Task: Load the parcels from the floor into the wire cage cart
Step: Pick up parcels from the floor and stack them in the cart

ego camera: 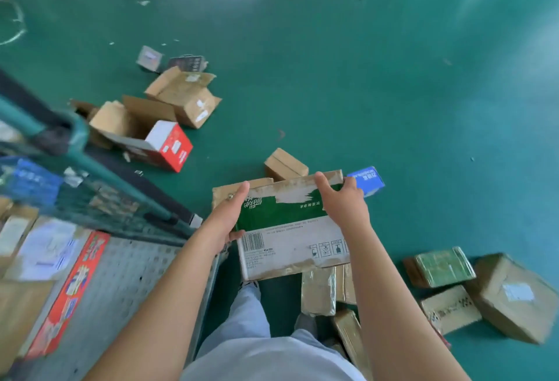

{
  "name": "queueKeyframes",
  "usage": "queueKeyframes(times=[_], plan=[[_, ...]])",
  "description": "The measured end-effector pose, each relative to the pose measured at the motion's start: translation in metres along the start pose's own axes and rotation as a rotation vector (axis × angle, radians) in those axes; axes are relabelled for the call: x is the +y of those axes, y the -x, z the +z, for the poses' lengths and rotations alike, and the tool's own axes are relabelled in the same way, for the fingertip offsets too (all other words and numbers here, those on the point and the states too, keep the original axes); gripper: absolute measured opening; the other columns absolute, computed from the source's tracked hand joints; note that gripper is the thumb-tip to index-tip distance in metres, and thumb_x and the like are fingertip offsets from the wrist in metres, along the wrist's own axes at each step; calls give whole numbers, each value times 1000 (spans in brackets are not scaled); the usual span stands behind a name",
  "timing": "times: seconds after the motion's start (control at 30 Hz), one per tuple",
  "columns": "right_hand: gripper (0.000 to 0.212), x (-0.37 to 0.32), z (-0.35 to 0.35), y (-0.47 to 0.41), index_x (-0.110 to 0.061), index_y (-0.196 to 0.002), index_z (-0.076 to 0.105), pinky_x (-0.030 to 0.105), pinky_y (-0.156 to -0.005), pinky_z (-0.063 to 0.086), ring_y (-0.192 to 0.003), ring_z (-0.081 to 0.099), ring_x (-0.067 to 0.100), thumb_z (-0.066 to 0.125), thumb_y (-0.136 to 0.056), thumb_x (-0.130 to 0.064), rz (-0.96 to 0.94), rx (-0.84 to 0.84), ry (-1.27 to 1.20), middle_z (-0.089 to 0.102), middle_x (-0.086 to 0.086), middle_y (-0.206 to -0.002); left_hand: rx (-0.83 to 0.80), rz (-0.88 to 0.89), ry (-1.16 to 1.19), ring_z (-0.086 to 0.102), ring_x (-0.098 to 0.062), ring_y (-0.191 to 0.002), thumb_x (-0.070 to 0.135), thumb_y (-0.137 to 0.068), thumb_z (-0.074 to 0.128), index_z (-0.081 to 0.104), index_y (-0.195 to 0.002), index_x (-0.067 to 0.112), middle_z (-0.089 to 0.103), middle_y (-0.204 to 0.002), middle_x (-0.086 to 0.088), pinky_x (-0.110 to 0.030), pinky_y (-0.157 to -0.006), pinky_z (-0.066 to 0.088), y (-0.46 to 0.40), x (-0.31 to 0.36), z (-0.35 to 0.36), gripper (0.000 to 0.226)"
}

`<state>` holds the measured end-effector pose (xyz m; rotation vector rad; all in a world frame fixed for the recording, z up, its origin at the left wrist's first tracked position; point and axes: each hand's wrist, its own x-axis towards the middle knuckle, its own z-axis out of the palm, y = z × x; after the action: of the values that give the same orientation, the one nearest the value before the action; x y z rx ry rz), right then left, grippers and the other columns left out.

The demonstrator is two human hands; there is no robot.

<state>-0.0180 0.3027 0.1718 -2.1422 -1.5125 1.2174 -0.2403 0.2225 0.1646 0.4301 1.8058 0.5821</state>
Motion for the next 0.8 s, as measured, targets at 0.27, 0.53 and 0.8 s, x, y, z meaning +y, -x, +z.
queueKeyframes(times=[0.27, 0.53, 0.8], plan=[[94, -36, 48, 88, -4, -158, 17, 45, -92, 44, -132, 47, 40, 35, -97, -73, -183, -237, 362, 36, 24, -154, 187, -53, 134, 69, -20, -101, 103, -64, 42, 67, -125, 24, 70, -121, -1, -25, -53, 52, 77, -111, -68, 102], [97, -70, 145, 196, -2, -160, 17, 47, -109, 43, -136, 46, 37, 36, -96, -72, -380, -448, 502, 39, 22, -156, 442, -116, 277, 69, -23, -81, 91, -82, 41, 67, -100, 9, 69, -88, -10, -36, -77, 56, 151, -227, -154, 88], [105, -94, 271, 345, -7, -142, 41, 48, -106, 45, -122, 55, 38, 61, -70, -81, -447, -613, 267, 54, 18, -134, 631, -159, 774, 65, -24, -98, 92, -63, 59, 57, -120, 17, 62, -114, -8, -32, -59, 59, 240, -367, -244, 94]])
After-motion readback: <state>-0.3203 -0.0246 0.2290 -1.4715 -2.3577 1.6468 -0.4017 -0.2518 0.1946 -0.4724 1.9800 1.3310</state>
